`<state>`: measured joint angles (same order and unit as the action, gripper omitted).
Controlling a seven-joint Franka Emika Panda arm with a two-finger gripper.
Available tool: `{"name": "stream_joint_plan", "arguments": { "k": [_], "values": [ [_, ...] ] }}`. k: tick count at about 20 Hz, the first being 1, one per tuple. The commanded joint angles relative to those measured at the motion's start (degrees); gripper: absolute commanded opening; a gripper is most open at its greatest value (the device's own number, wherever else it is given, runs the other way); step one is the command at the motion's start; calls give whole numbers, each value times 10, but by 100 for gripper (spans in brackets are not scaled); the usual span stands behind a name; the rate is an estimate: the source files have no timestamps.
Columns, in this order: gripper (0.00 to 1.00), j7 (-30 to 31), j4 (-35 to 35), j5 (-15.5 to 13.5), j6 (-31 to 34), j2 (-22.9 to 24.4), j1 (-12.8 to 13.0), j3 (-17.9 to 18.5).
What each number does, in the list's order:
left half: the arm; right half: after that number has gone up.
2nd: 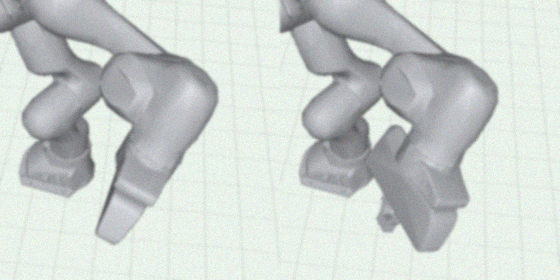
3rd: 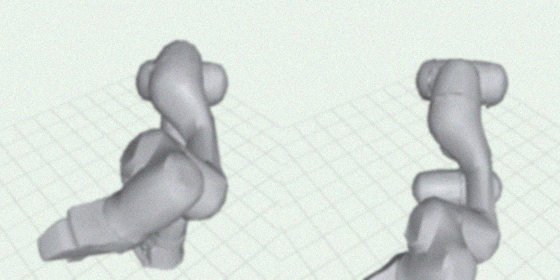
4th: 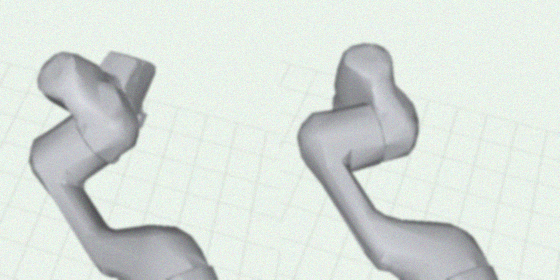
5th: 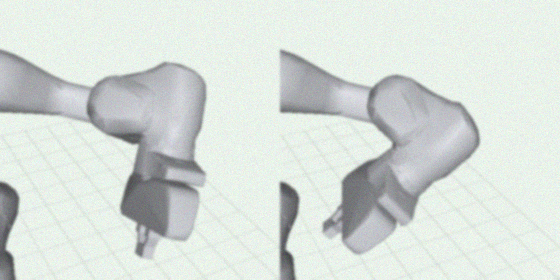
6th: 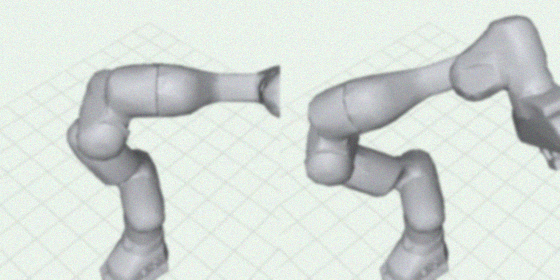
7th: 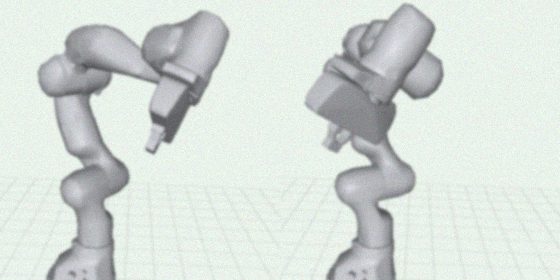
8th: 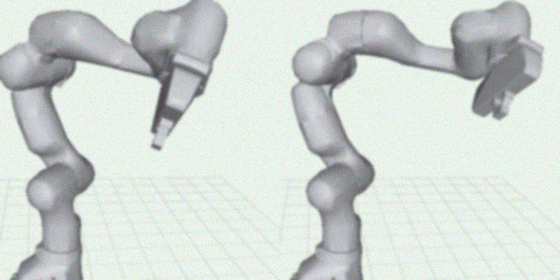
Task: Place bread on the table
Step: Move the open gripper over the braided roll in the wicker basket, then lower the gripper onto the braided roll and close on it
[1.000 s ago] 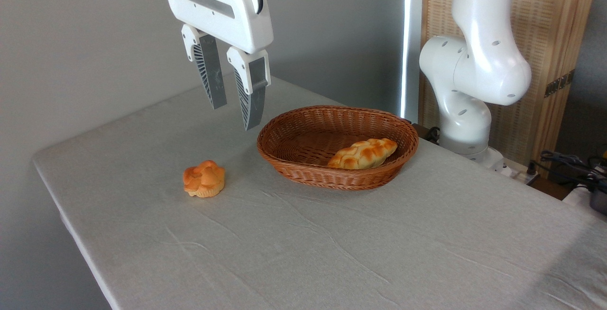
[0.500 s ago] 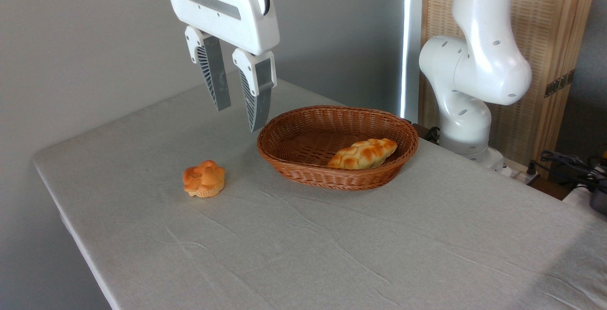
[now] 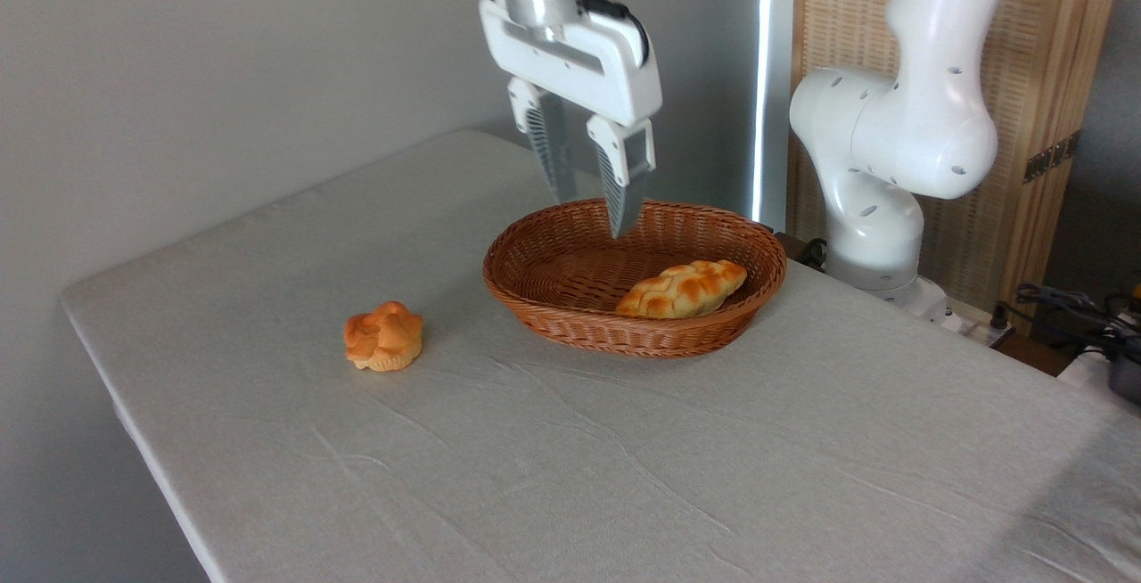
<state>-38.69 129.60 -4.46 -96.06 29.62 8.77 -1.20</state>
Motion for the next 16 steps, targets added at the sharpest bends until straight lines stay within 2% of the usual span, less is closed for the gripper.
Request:
{"name": "stream_joint_plan", "arguments": {
  "k": [1,5,13,16],
  "values": [
    [100,-66,171,-1,-74,108,18,-2],
    [100,-72,204,-1,-84,110,24,-3],
    [100,-74,257,9,-107,110,24,-35],
    [92,-74,262,11,-110,110,24,-39]
  ]
}}
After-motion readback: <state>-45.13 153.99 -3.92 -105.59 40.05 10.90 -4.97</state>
